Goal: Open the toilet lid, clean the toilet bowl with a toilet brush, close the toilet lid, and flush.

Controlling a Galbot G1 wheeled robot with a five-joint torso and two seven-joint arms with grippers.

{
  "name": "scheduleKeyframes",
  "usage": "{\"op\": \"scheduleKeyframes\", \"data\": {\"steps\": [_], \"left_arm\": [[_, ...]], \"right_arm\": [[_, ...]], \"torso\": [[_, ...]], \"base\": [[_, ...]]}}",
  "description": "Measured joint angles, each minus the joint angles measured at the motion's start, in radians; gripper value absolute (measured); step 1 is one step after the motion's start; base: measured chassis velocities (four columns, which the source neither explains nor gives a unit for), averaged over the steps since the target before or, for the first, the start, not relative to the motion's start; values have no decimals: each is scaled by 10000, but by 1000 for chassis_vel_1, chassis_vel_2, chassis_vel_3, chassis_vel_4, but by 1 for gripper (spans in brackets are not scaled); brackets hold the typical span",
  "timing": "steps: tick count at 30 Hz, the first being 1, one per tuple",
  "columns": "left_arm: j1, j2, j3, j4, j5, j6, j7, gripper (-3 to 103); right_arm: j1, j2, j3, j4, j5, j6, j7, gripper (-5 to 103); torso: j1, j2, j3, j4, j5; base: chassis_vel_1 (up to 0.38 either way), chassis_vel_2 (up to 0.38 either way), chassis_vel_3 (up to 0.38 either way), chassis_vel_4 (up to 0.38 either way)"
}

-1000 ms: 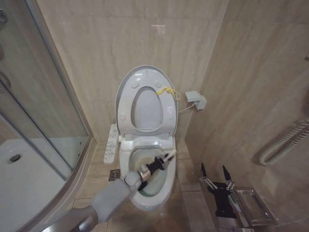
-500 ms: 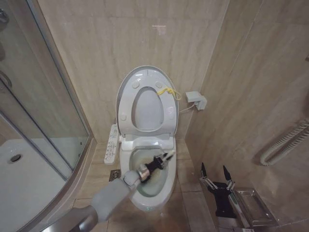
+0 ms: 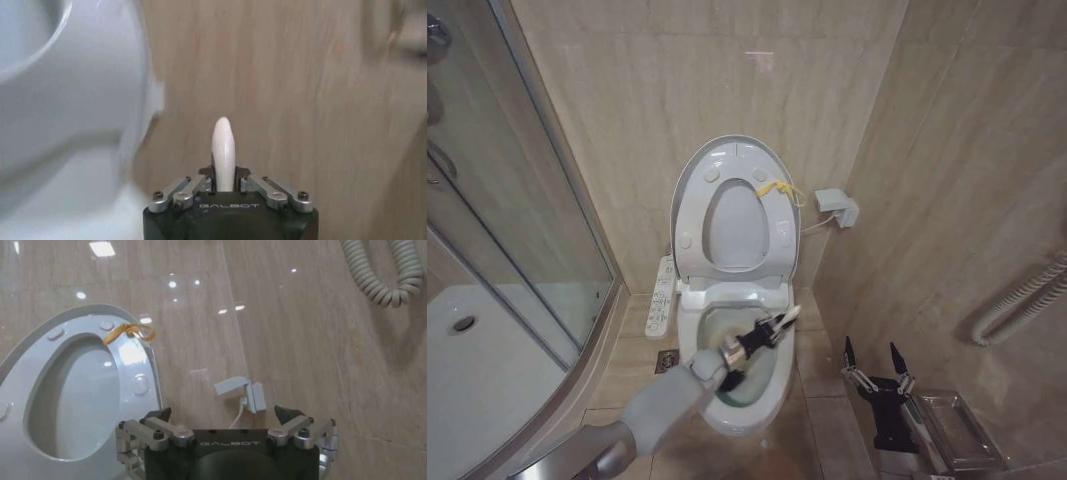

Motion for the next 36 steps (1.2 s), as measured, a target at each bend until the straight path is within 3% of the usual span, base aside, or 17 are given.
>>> {"op": "scheduleKeyframes", "data": {"steps": [2,5,7,9,13,14,17,18,21,22,23,25,26,28,31,33,36], "left_arm": [[-149,-20,96,-290,-99,35,22,19],[-204,104,319,351,64,102,88,19],[-260,290,523,1095,335,282,34,19],[-261,336,532,1017,372,395,-9,19],[-552,594,466,-1294,56,2092,-194,19],[-552,594,466,-1294,56,2092,-194,19],[-990,760,569,-1063,-202,2334,1130,19],[-990,760,569,-1063,-202,2334,1130,19],[-1217,814,611,656,-265,1546,3146,19],[-1217,814,611,656,-265,1546,3146,19],[-1298,794,612,859,-381,1395,3635,19],[-1508,704,538,758,-996,1170,4664,19],[-1508,704,538,758,-996,1170,4664,19],[-1639,467,293,501,-1451,1056,5635,19],[-1614,368,265,1135,-1244,867,6049,19],[-1545,337,277,1749,-880,665,6297,19],[-1518,337,182,1663,-846,657,6421,19]], "right_arm": [[20,56,-13,-13,-55,-12,1,100],[32,73,-29,-17,-81,-24,1,100],[36,59,-29,-37,-85,-27,1,100],[43,52,-28,-44,-84,-29,1,100],[84,67,-1,-83,-86,-48,13,100],[84,67,-1,-83,-86,-48,13,100],[105,104,-12,-121,-120,-55,18,100],[105,104,-12,-121,-120,-55,18,100],[98,71,-8,-90,-116,-71,20,100],[98,71,-8,-90,-116,-71,20,100],[98,51,4,-80,-115,-80,20,100],[102,34,34,-78,-98,-96,24,100],[102,34,34,-78,-98,-96,24,100],[104,70,42,-76,-102,-103,28,100],[80,114,22,-52,-121,-104,33,100],[41,116,11,-1,-134,-104,32,100],[25,85,34,9,-133,-104,31,100]], "torso": [[-4,3,-4,-14,-2],[-2,2,-1,-6,-1],[-2,1,-1,16,5],[-2,1,-1,15,3],[-2,2,-2,-8,-6],[-2,2,-2,-8,-6],[-3,2,-2,-9,0],[-3,2,-2,-9,0],[-2,1,0,16,2],[-2,1,0,16,2],[0,0,1,18,0],[0,0,0,12,1],[0,0,0,12,1],[-2,2,-3,-10,-2],[-3,1,-2,-10,1],[-2,0,0,7,1],[-2,0,0,15,2]], "base": [[0,0,0,0],[0,0,0,0],[0,0,0,0],[0,0,0,0],[0,0,0,0],[0,0,0,0],[0,0,0,0],[0,0,0,0],[0,0,0,0],[0,0,0,0],[0,0,0,0],[0,0,0,0],[0,0,0,0],[0,0,0,0],[0,0,0,0],[0,0,0,0],[0,0,0,0]]}}
